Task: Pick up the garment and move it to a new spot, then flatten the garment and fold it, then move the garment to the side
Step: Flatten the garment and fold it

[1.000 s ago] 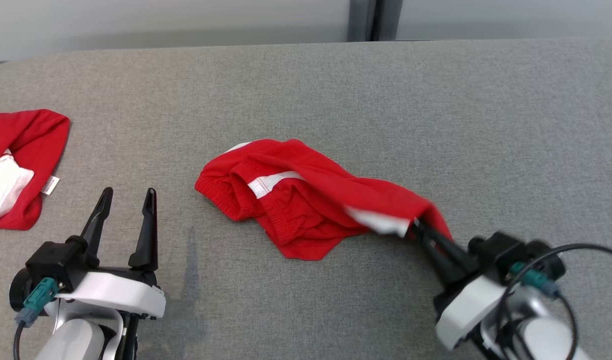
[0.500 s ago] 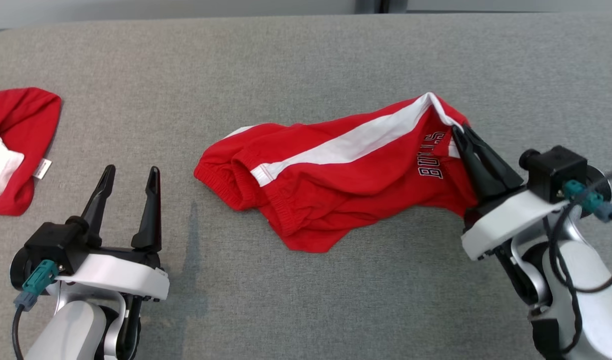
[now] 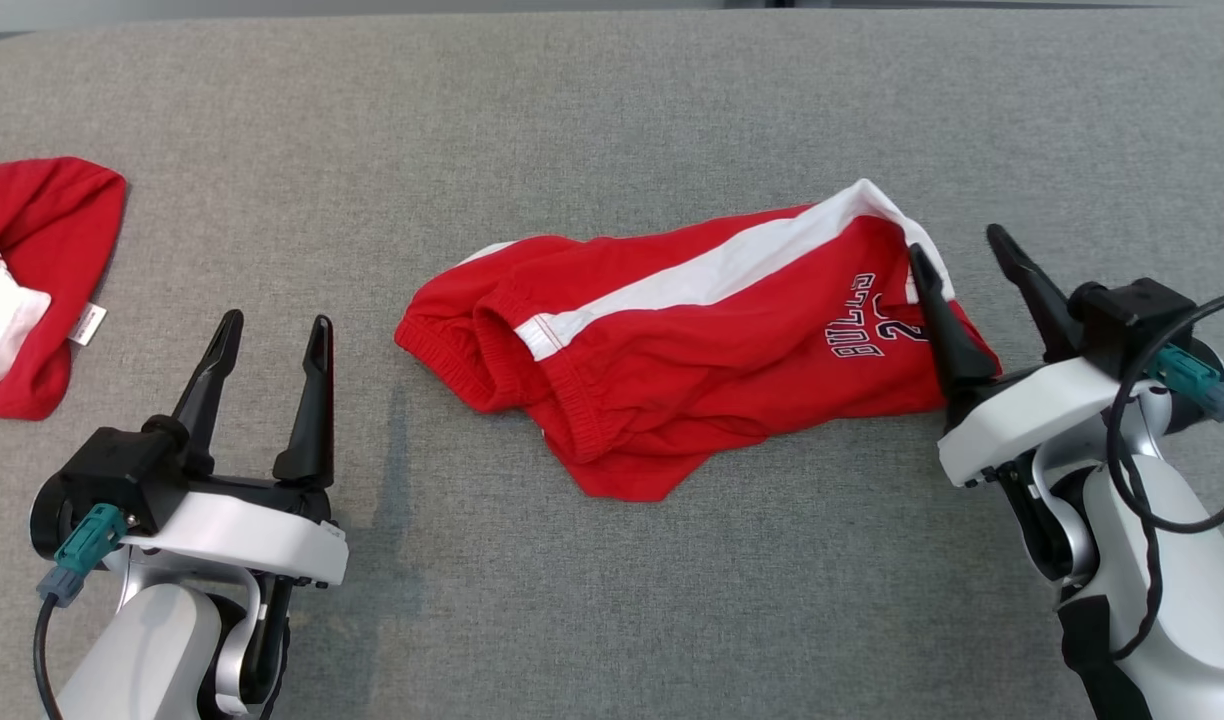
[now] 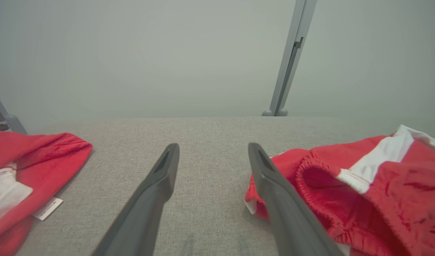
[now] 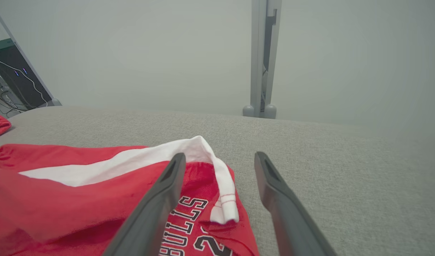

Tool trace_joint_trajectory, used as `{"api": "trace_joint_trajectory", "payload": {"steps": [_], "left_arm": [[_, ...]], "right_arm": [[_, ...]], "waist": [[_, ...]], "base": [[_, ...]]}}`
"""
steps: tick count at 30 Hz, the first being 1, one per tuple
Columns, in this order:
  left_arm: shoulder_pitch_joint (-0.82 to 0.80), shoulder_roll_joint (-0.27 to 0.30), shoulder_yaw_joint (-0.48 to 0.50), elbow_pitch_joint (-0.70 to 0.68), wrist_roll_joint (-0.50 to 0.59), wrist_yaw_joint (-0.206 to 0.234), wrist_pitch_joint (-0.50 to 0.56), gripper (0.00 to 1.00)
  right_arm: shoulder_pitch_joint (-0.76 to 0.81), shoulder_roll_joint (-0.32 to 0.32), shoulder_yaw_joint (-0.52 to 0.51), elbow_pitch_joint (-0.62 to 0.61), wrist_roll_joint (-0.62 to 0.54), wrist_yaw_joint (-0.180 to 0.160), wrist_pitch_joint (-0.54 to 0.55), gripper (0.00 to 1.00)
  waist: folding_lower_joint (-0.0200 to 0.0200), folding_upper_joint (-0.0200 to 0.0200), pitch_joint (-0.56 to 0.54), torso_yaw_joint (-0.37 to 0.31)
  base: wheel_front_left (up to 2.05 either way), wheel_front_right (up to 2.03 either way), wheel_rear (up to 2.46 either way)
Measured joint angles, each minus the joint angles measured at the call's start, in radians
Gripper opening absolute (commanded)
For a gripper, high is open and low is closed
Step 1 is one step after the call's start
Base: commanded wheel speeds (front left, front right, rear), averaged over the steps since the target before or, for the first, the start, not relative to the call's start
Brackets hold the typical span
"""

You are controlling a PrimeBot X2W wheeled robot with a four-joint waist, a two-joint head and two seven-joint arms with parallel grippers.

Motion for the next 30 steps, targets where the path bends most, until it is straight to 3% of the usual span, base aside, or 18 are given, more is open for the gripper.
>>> {"api": "trace_joint_trajectory", "payload": {"steps": [12,30], "left_arm": [[0.022,0.003,0.013,-0.004,-0.001,0.019,-0.002,1.00],[0.103,0.008,0.005,-0.024,-0.016,0.045,0.010,1.00]], "right_arm": [[0.097,0.041,-0.146,-0.100,-0.067,0.000,-0.086,1.00],[0.326,0.079,-0.192,-0.300,-0.099,0.000,-0.017,1.00]], "waist": [[0.0000,0.0000,-0.051,-0.016],[0.0000,0.0000,-0.159,-0.040]], "base": [[0.00,0.00,0.00],[0.00,0.00,0.00]]}}
